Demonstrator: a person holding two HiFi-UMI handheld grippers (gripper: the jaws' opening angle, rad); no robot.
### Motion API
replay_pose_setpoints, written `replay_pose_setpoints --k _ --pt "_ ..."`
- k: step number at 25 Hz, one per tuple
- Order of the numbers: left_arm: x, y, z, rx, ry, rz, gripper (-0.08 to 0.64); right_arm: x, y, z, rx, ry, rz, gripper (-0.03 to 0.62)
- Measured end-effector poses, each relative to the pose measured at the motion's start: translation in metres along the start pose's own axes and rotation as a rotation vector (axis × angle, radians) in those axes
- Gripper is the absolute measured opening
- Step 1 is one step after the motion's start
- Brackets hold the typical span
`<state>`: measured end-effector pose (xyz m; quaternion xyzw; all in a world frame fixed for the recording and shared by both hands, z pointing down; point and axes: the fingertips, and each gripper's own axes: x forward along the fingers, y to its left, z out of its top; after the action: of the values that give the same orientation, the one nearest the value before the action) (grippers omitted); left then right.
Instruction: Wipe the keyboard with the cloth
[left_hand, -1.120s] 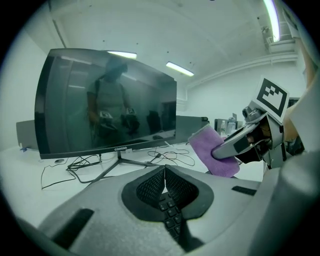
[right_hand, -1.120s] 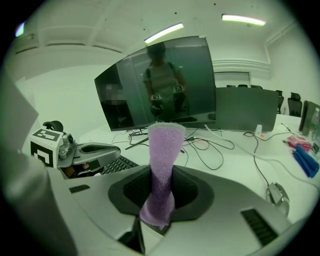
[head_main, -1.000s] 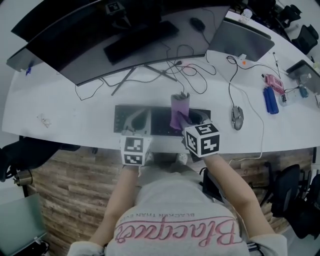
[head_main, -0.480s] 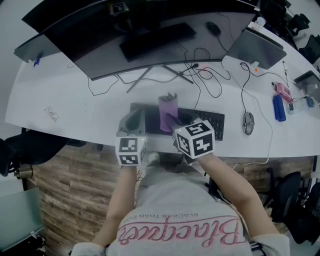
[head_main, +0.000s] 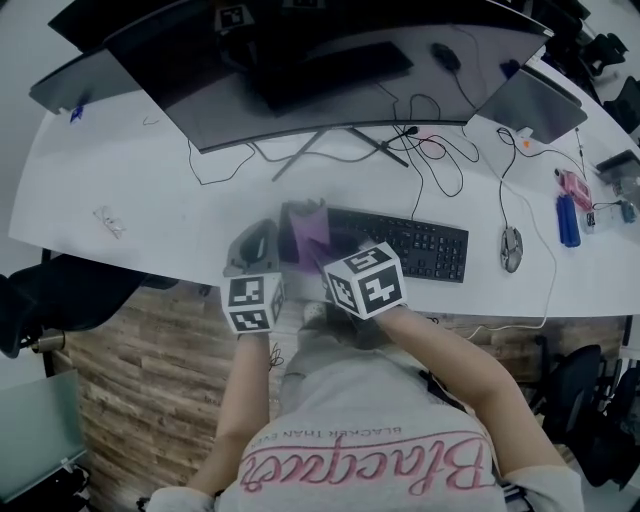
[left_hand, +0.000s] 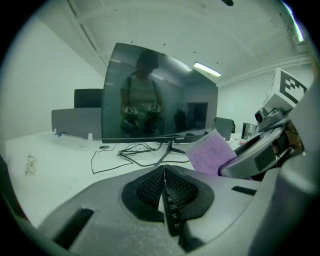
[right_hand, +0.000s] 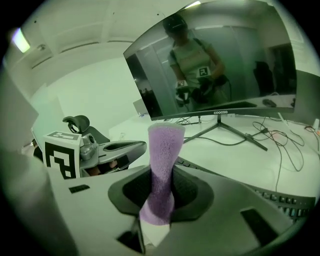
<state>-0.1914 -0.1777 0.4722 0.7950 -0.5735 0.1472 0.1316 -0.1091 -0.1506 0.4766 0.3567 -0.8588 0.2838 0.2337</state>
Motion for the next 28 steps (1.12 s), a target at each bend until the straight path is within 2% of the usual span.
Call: replay_pose_setpoints --k 4,11,14,18,25,28 --pt "-0.002 0.015 -0.008 -0.003 0.002 -0.008 0.006 0.023 0.014 -0.01 0.018 0.042 0.015 0.085" --pt "-0.008 0.035 -0.027 -0.016 0.043 -0.014 0.006 0.061 0.031 -0.033 0.171 0.116 0.027 0.084" --pt "-0.01 0.042 -0.031 -0.015 0.05 -0.018 0.006 0.074 0.036 -0.041 0.205 0.14 0.024 0.085" --pt "-0.012 0.048 -0.035 -0.013 0.052 -0.027 0.006 0.085 0.039 -0.044 0.201 0.152 0.011 0.085" --pt "-0.014 0.049 -0.045 -0.022 0.071 -0.04 0.006 0.091 0.036 -0.05 0.137 0.182 -0.044 0.086" --pt "-0.016 0.047 -0.046 -0.025 0.074 -0.041 0.006 0.088 0.033 -0.051 0.144 0.186 -0.057 0.086"
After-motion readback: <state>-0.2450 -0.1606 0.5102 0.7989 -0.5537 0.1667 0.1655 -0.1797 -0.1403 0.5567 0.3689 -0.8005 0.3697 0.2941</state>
